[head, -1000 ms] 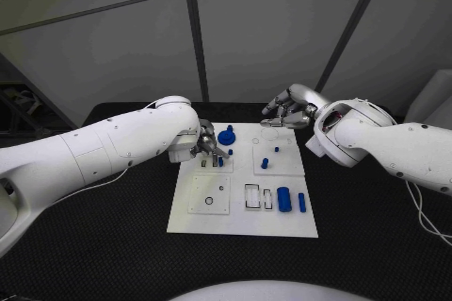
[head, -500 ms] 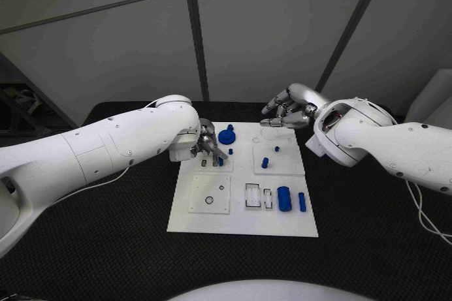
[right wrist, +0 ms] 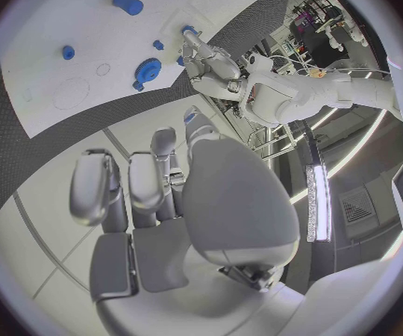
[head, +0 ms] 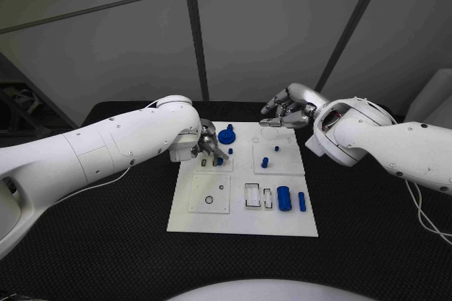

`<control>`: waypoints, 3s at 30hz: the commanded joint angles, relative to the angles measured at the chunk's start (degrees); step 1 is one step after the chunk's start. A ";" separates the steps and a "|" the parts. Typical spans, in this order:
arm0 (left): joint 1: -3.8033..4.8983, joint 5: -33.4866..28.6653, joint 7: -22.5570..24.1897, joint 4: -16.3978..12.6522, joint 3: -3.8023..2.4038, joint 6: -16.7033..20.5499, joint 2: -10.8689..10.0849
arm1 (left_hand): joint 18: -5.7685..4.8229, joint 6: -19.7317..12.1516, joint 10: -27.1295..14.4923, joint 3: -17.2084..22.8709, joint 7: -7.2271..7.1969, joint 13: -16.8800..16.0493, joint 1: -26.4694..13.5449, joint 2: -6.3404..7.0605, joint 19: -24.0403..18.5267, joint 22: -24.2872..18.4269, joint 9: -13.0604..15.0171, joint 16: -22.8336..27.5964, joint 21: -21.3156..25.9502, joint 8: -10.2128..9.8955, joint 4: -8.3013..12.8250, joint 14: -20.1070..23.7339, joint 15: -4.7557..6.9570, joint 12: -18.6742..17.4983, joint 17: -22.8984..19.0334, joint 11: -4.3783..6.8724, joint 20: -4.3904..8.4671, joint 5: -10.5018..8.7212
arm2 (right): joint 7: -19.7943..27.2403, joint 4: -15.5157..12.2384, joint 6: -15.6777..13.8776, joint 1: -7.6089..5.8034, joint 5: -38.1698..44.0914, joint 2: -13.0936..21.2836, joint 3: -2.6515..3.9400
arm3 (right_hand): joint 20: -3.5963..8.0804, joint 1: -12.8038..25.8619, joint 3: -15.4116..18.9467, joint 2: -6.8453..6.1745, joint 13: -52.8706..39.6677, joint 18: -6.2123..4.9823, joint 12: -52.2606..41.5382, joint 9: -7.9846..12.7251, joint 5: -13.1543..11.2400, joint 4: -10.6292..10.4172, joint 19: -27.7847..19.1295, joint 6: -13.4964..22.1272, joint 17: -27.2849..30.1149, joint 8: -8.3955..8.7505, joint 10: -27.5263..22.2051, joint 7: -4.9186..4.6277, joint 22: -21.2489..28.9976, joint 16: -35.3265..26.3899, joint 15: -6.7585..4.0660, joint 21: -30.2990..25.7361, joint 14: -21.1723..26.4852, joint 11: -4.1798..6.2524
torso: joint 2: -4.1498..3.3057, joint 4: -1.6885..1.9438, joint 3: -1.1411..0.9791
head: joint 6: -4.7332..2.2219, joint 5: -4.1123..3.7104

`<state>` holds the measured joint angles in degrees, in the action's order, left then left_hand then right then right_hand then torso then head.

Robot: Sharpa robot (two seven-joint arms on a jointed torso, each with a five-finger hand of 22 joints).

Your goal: Assemble the parts on the task board

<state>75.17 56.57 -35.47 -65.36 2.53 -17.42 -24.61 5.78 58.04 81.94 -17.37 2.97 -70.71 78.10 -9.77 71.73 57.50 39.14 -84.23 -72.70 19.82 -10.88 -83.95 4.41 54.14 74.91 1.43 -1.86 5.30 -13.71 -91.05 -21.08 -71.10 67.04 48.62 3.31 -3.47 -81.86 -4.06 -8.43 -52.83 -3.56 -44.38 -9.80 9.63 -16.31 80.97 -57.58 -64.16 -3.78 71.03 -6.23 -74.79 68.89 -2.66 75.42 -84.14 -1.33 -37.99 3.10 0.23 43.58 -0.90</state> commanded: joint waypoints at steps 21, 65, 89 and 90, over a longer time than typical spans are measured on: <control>0.02 -1.21 1.08 -1.21 0.00 1.31 -1.48 | 0.68 -0.18 1.31 31.17 0.88 -1.47 -0.76 4.79 -0.86 2.26 2.61 -0.29 -0.69 -4.93 14.02 -4.23 -0.06 -5.38 7.58 -0.53 -0.27 16.75 | 0.12 -0.03 0.34 -0.13 0.31 0.08 0.06 | -0.12 0.25 0.02 -0.03 -0.12 -0.39 -0.05 -0.06 0.08 -0.23 -0.13 0.37 -0.12 0.01 -0.14 0.09 -0.07 -0.20 -0.14 -0.24 0.03 -0.02 | 0.04 0.12 0.04 | 0.35 0.12; -3.88 8.06 5.40 -10.15 -0.01 16.24 -7.51 | 0.30 1.01 3.41 49.14 -0.21 -3.61 -11.06 11.40 0.73 5.07 10.40 -0.56 -1.63 -2.51 18.27 -4.39 0.57 -5.59 7.90 0.22 0.30 22.50 | 0.97 0.49 0.30 -0.11 0.17 1.02 0.03 | -0.11 0.49 0.04 0.08 -0.14 -0.37 -0.29 -0.13 0.06 -0.26 -0.03 0.29 -0.13 -0.03 0.17 0.11 -0.11 -0.28 -0.16 -0.26 -0.04 0.00 | 0.31 0.37 -0.01 | 1.06 0.67; -4.32 9.74 4.49 -11.13 -0.01 15.25 -8.09 | 0.27 1.28 3.63 49.73 -0.31 -3.77 -11.28 11.81 0.86 5.32 10.99 -0.60 -1.75 -2.31 18.59 -4.41 0.66 -5.51 7.94 0.31 0.38 23.35 | 1.01 0.74 0.58 -0.11 0.13 0.86 0.02 | -0.10 0.54 0.03 0.13 -0.18 -0.34 -0.39 -0.15 0.06 -0.26 0.05 0.28 -0.21 -0.03 0.26 0.12 -0.21 -0.24 -0.17 -0.17 -0.08 0.01 | 0.35 0.44 -0.03 | 1.19 0.62; -4.32 9.74 4.45 -11.16 -0.01 15.23 -8.10 | 0.27 1.28 3.63 49.73 -0.31 -3.77 -11.28 11.81 0.86 5.32 10.99 -0.60 -1.75 -2.31 18.59 -4.41 0.66 -5.51 7.94 0.31 0.38 23.35 | 1.01 0.74 0.60 -0.11 0.13 0.84 0.02 | -0.10 0.54 0.03 0.13 -0.18 -0.34 -0.39 -0.15 0.06 -0.26 0.05 0.28 -0.21 -0.03 0.26 0.12 -0.21 -0.24 -0.17 -0.17 -0.08 0.01 | 0.33 0.43 -0.06 | 1.18 0.62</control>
<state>70.80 65.54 -30.77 -76.38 2.53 -1.81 -32.66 5.78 58.78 83.97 20.97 2.67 -74.39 66.40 2.05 72.27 62.77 50.03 -84.54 -74.14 17.16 -3.39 -83.96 4.59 48.32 74.91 1.21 -1.34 28.37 -13.31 -90.28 -20.80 -71.09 67.09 49.52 3.29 -3.47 -81.87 -4.06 -8.43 -53.00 -3.56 -44.38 -9.86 9.63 -16.30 80.97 -57.58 -64.27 -3.77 71.03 -6.23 -74.93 68.89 -2.66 75.42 -84.14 -1.33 -37.63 3.55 0.20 44.77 -0.30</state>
